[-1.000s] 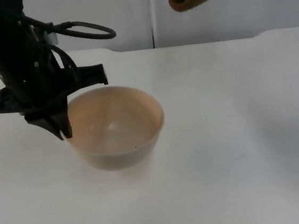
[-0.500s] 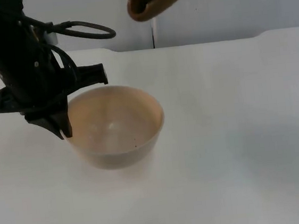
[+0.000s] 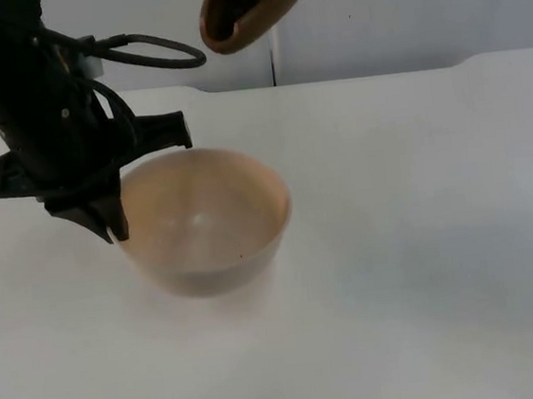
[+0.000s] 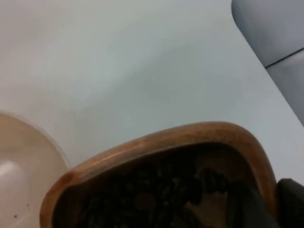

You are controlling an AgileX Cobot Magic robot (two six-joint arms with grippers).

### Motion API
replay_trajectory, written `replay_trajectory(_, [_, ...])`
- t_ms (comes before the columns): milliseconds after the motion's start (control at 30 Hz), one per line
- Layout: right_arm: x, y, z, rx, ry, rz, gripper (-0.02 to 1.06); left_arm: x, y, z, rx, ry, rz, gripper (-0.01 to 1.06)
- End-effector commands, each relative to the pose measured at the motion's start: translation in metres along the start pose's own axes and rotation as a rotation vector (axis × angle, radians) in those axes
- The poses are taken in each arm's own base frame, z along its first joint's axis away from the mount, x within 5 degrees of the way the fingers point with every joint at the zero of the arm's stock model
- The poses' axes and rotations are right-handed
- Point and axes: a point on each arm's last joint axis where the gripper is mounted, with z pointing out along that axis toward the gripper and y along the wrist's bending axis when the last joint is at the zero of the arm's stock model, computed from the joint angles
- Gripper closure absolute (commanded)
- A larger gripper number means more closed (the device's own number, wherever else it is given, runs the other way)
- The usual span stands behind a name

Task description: Pick up the bowl with the left hand and pour the coffee beans from the cup into the bowl with the right hand.

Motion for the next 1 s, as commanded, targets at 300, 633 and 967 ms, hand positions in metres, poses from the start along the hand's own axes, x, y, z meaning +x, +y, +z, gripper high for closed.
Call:
replay_trajectory(300, [0.004, 0.008, -0.015, 0.042, 0.033, -0.05, 1.04, -0.003, -0.003, -0.005, 0.023, -0.046, 0.004, 1.05])
replay_trajectory(633, [0.0, 0.023, -0.017, 0.091, 0.05, -0.101, 1.04, -0.003, -0.004, -0.006, 0.025, -0.049, 0.004, 1.05])
replay_trajectory(967, [-0.01, 0.04, -0.03, 0.214, 0.048, -0.177, 1.04, -0.003, -0.004, -0.005, 0.024, -0.047, 0.004, 1.05])
